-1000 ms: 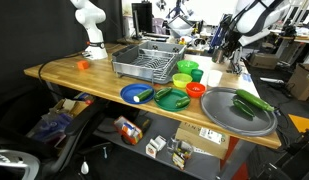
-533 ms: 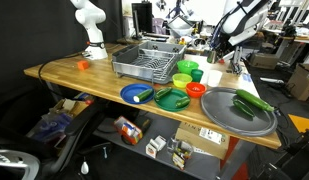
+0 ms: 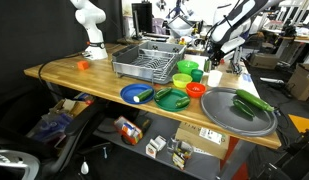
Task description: Move the metallic jug backwards
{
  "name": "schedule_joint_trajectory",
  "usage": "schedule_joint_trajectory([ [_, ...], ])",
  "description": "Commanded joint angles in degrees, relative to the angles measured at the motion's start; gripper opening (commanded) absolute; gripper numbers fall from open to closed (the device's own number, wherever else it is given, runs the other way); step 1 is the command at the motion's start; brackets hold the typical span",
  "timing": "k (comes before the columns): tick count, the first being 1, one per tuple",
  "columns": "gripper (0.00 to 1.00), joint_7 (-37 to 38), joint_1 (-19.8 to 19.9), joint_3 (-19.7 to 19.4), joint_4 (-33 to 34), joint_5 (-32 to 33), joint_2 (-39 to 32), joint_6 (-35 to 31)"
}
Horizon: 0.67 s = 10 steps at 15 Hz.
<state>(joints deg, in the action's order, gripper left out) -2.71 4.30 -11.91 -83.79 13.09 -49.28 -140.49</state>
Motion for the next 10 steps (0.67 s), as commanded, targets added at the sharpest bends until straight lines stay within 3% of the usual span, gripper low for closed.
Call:
schedule_joint_trajectory([
  [1, 0.04, -1.4, 1.43, 1.62, 6.1, -0.56, -3.23, 4.24],
  [7, 0.07, -1.7, 1.69, 2.11, 9.34, -0.67, -5.43, 5.85],
  [8, 0.35, -1.97, 1.93, 2.32, 9.45, -0.83, -5.5, 6.12],
  [10, 0.5, -2.44, 2.49, 2.83, 9.52, -1.2, -5.45, 6.19],
])
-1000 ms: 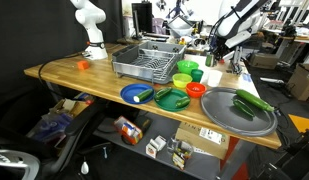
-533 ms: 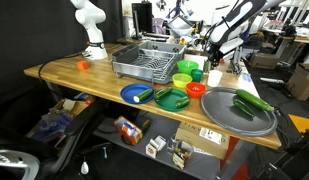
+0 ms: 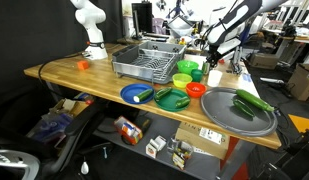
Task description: Move the metallic jug backwards
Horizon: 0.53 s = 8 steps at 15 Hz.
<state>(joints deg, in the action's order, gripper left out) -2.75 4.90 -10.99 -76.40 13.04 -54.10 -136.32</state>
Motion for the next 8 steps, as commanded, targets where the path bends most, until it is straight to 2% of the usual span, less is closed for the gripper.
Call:
schedule_joint_trajectory([
  [1, 0.56, -2.73, 2.14, 2.15, 1.99, -1.23, -0.49, 1.78],
  [3, 0.7, -4.66, 2.71, 2.95, 0.83, -1.23, 0.63, 1.07],
  [6, 0.92, -5.49, 1.57, 1.62, -3.33, 1.18, 3.47, -1.61],
  [7, 0.98, -5.96, 1.39, 1.42, -4.95, 1.85, 4.78, -2.53],
  [8, 1.0, -6.82, 1.24, 1.3, -7.9, 2.65, 7.05, -3.15],
])
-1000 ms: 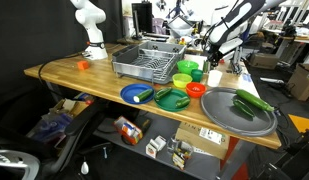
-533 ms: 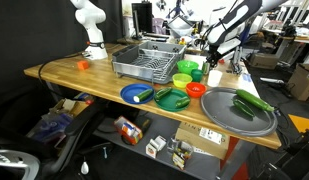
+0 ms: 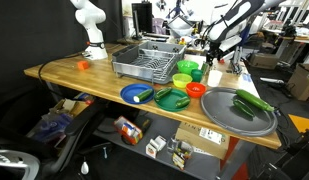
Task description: Move the metallic jug backwards
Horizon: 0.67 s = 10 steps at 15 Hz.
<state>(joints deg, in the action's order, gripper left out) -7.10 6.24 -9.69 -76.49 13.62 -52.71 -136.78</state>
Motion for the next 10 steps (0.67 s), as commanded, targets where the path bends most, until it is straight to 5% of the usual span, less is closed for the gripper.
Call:
schedule_joint_trajectory([
  [1, 1.0, -3.22, -0.12, -0.04, -10.25, 2.68, 7.56, -3.28],
  [10, 1.0, -13.26, 4.41, 4.77, -41.24, -0.42, 27.97, -11.34],
])
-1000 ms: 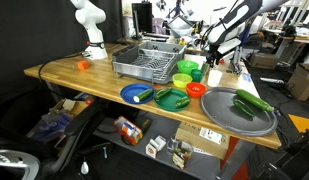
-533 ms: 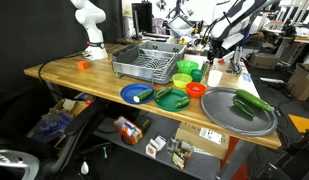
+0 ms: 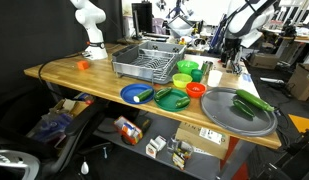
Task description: Move the metallic jug backwards
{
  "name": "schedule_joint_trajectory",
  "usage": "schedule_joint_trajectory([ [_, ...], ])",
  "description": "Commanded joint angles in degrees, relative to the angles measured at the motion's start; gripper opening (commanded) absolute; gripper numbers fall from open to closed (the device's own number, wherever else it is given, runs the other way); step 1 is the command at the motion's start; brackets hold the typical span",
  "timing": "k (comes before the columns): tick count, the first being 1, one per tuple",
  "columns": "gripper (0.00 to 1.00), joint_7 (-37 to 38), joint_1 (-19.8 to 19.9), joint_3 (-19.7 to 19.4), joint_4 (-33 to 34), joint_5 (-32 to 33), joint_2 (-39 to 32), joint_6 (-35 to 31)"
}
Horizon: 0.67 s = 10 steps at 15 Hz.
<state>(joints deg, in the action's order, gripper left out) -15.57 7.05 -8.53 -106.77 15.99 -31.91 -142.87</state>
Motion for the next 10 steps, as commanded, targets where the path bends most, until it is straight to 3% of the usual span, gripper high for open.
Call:
schedule_joint_trajectory([
  [1, 1.0, -5.85, 4.23, 4.05, -15.07, -3.77, 9.54, -6.82],
  [2, 1.0, -6.49, 4.57, 4.6, -19.1, -5.05, 12.08, -8.25],
  [3, 1.0, -3.5, 2.39, 2.56, -11.78, -2.91, 6.91, -4.14],
  [4, 1.0, -3.73, 2.52, 2.66, -14.15, -3.05, 8.46, -4.8],
  [10, 1.0, -3.58, 2.42, 2.68, -12.39, -2.97, 7.22, -4.74],
])
